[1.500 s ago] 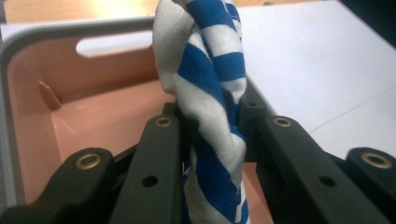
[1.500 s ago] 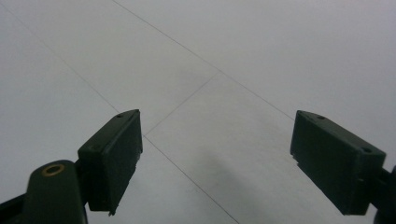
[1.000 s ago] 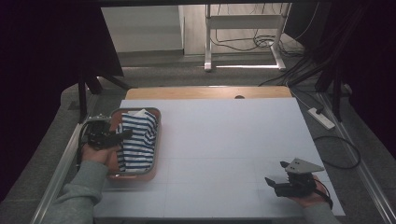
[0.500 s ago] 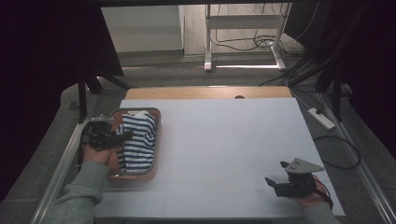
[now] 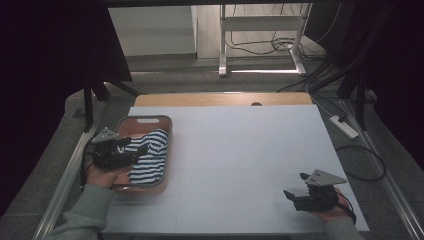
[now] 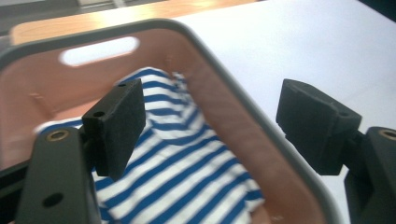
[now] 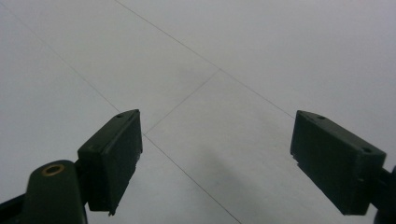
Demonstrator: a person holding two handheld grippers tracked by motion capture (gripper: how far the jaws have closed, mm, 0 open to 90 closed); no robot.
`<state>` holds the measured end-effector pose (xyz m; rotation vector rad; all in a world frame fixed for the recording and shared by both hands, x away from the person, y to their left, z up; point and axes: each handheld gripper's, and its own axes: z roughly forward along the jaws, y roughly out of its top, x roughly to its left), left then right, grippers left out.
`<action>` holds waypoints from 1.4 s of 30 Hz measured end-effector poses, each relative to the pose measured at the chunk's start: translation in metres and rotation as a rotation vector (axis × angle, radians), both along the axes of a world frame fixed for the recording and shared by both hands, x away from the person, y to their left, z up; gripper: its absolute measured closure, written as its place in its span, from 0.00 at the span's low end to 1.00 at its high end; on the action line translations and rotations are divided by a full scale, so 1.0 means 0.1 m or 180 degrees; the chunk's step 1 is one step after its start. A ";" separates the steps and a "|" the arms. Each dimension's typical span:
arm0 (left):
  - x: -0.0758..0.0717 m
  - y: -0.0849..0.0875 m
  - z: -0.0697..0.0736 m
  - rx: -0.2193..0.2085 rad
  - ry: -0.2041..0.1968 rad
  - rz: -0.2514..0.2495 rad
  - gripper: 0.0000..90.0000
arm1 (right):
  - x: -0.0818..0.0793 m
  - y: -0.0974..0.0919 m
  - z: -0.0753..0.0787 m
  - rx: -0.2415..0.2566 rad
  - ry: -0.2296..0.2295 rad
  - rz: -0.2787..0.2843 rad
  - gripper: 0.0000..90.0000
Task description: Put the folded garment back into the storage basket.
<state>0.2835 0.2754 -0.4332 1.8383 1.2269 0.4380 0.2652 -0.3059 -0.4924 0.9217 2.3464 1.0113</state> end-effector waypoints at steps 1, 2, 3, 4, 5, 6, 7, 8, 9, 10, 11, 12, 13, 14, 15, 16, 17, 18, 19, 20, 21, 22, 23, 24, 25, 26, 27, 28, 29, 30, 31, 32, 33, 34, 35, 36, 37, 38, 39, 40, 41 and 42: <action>-0.03 -0.03 -0.01 -0.0022 -0.0014 -0.0042 0.27 | 0.00 0.00 0.00 0.0003 -0.0002 0.0001 0.19; -0.05 -0.06 -0.02 -0.0033 -0.0027 -0.0077 0.27 | 0.00 0.00 0.00 0.0011 -0.0004 0.0001 0.19; -0.08 -0.09 -0.03 -0.0034 -0.0035 -0.0132 0.26 | 0.00 0.00 0.00 0.0016 -0.0009 0.0006 0.19; -0.10 -0.11 -0.04 -0.0035 -0.0038 -0.0161 0.26 | 0.00 0.00 0.01 0.0016 -0.0010 0.0012 0.19; -0.13 -0.15 -0.05 -0.0043 -0.0047 -0.0197 0.26 | 0.00 0.00 0.01 0.0017 -0.0012 0.0016 0.19; -0.15 -0.17 -0.06 -0.0054 -0.0055 -0.0217 0.26 | 0.00 0.00 0.01 0.0015 -0.0019 0.0024 0.19; -0.18 -0.20 -0.07 -0.0072 -0.0073 -0.0251 0.26 | 0.00 0.00 0.01 0.0016 -0.0020 0.0025 0.19; -0.20 -0.22 -0.08 -0.0081 -0.0085 -0.0276 0.26 | -0.01 0.00 0.01 0.0020 -0.0027 0.0026 0.19; -0.22 -0.25 -0.09 -0.0082 -0.0093 -0.0303 0.26 | -0.01 0.00 0.01 0.0025 -0.0032 0.0026 0.19; -0.24 -0.27 -0.10 -0.0083 -0.0103 -0.0324 0.26 | -0.01 0.00 0.02 0.0030 -0.0033 0.0028 0.19; -0.26 -0.30 -0.11 -0.0088 -0.0116 -0.0351 0.26 | -0.01 0.00 0.02 0.0037 -0.0035 0.0027 0.19; -0.28 -0.32 -0.12 -0.0086 -0.0124 -0.0374 0.26 | -0.01 -0.01 0.02 0.0032 -0.0039 0.0031 0.19; -0.31 -0.34 -0.13 -0.0092 -0.0137 -0.0395 0.26 | -0.01 0.00 0.02 0.0042 -0.0043 0.0031 0.19; -0.33 -0.36 -0.15 -0.0104 -0.0151 -0.0416 0.26 | -0.01 -0.01 0.02 0.0054 -0.0047 0.0036 0.19; -0.35 -0.38 -0.16 -0.0114 -0.0156 -0.0439 0.26 | -0.02 -0.01 0.02 0.0059 -0.0049 0.0038 0.19; -0.36 -0.40 -0.17 -0.0120 -0.0169 -0.0458 0.25 | -0.02 -0.01 0.02 0.0066 -0.0051 0.0039 0.19; -0.39 -0.42 -0.19 -0.0128 -0.0182 -0.0475 0.25 | -0.02 -0.01 0.03 0.0074 -0.0062 0.0040 0.19; -0.40 -0.43 -0.20 -0.0131 -0.0186 -0.0488 0.25 | -0.01 -0.02 0.03 0.0067 -0.0071 0.0044 0.19; -0.42 -0.45 -0.21 -0.0133 -0.0200 -0.0506 0.25 | -0.01 -0.02 0.03 0.0072 -0.0073 0.0044 0.19; -0.44 -0.47 -0.23 -0.0133 -0.0199 -0.0525 0.25 | -0.02 -0.02 0.03 0.0078 -0.0074 0.0040 0.19; -0.45 -0.48 -0.24 -0.0134 -0.0196 -0.0538 0.25 | -0.01 -0.02 0.03 0.0079 -0.0076 0.0040 0.19; -0.47 -0.49 -0.25 -0.0137 -0.0196 -0.0551 0.25 | -0.02 -0.02 0.03 0.0081 -0.0074 0.0038 0.19; -0.48 -0.50 -0.26 -0.0140 -0.0194 -0.0559 0.25 | -0.01 -0.02 0.04 0.0082 -0.0082 0.0042 0.19; -0.49 -0.51 -0.27 -0.0135 -0.0190 -0.0571 0.25 | -0.01 -0.03 0.04 0.0087 -0.0087 0.0038 0.19; -0.50 -0.52 -0.28 -0.0125 -0.0193 -0.0580 0.25 | -0.01 -0.03 0.04 0.0089 -0.0098 0.0038 0.19; -0.51 -0.52 -0.29 -0.0127 -0.0191 -0.0591 0.25 | -0.01 -0.04 0.04 0.0098 -0.0102 0.0028 0.19; -0.52 -0.53 -0.30 -0.0126 -0.0193 -0.0601 0.25 | -0.01 -0.04 0.04 0.0103 -0.0106 0.0022 0.19; -0.53 -0.53 -0.31 -0.0123 -0.0188 -0.0610 0.25 | -0.01 -0.05 0.05 0.0103 -0.0108 0.0009 0.19; -0.54 -0.54 -0.32 -0.0113 -0.0181 -0.0618 0.25 | -0.01 -0.05 0.05 0.0112 -0.0108 0.0002 0.19; -0.54 -0.54 -0.33 -0.0097 -0.0181 -0.0626 0.25 | -0.01 -0.06 0.05 0.0118 -0.0118 -0.0002 0.19; -0.54 -0.55 -0.33 -0.0098 -0.0180 -0.0628 0.25 | -0.01 -0.07 0.06 0.0121 -0.0123 -0.0010 0.19; -0.55 -0.55 -0.33 -0.0097 -0.0182 -0.0634 0.25 | -0.01 -0.07 0.06 0.0131 -0.0128 -0.0014 0.19; -0.55 -0.55 -0.34 -0.0090 -0.0183 -0.0634 0.25 | -0.01 -0.07 0.06 0.0136 -0.0131 -0.0017 0.19; -0.55 -0.55 -0.34 -0.0085 -0.0182 -0.0633 0.25 | -0.01 -0.07 0.06 0.0136 -0.0133 -0.0015 0.19; -0.55 -0.54 -0.34 -0.0090 -0.0185 -0.0633 0.25 | -0.01 -0.07 0.06 0.0134 -0.0138 -0.0011 0.19; -0.55 -0.54 -0.34 -0.0094 -0.0187 -0.0636 0.25 | -0.01 -0.07 0.06 0.0127 -0.0137 -0.0007 0.19; -0.55 -0.54 -0.34 -0.0093 -0.0186 -0.0641 0.25 | -0.01 -0.07 0.06 0.0124 -0.0137 -0.0006 0.19; -0.55 -0.54 -0.34 -0.0096 -0.0186 -0.0643 0.25 | -0.02 -0.07 0.06 0.0126 -0.0142 -0.0008 0.19; -0.56 -0.54 -0.34 -0.0102 -0.0187 -0.0643 0.25 | -0.02 -0.07 0.06 0.0128 -0.0147 -0.0008 0.19; -0.56 -0.54 -0.34 -0.0107 -0.0189 -0.0647 0.25 | -0.02 -0.07 0.06 0.0133 -0.0155 -0.0010 0.19; -0.56 -0.54 -0.34 -0.0108 -0.0191 -0.0646 0.25 | -0.02 -0.07 0.06 0.0134 -0.0162 -0.0011 0.19; -0.56 -0.54 -0.34 -0.0111 -0.0193 -0.0644 0.25 | -0.02 -0.07 0.07 0.0136 -0.0167 -0.0012 0.19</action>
